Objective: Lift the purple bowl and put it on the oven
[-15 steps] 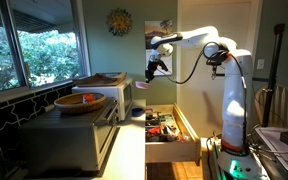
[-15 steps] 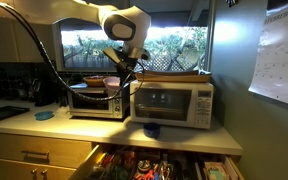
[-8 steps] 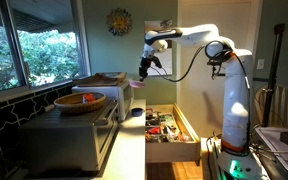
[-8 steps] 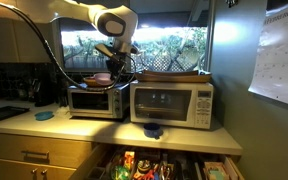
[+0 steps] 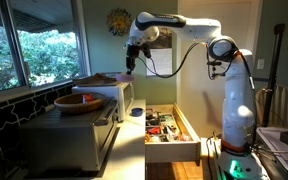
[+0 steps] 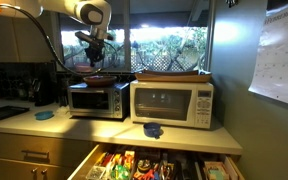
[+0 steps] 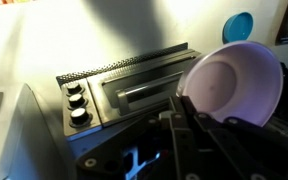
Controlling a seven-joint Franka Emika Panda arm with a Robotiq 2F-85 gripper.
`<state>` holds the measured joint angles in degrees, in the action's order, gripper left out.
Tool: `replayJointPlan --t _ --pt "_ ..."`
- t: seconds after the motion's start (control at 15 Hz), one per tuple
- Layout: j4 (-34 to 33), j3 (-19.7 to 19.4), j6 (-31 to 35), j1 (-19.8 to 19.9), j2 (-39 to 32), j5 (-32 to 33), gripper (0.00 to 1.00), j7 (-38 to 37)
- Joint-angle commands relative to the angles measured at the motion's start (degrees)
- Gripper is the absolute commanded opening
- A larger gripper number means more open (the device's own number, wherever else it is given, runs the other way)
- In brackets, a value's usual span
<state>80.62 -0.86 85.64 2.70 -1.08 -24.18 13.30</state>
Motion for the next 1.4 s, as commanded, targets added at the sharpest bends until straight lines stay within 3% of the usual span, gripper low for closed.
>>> replayJointPlan --t 0.0,0.07,0.67,1.07,1.33 --pt "-6.3 2.4 -2.2 -3.1 -4.2 2.0 0.01 -4.4" --pt "-2.3 1.7 -0.2 -1.8 -1.4 0.5 0.01 -2.3" --pt "-2.8 1.8 0.0 -1.9 -1.9 0.7 0.01 -2.6" --pt "-13.4 6.8 -4.9 -7.1 -10.2 1.5 0.01 -8.4" --pt "-19.1 9.4 -10.8 -11.3 -15.0 4.1 0.01 -18.5"
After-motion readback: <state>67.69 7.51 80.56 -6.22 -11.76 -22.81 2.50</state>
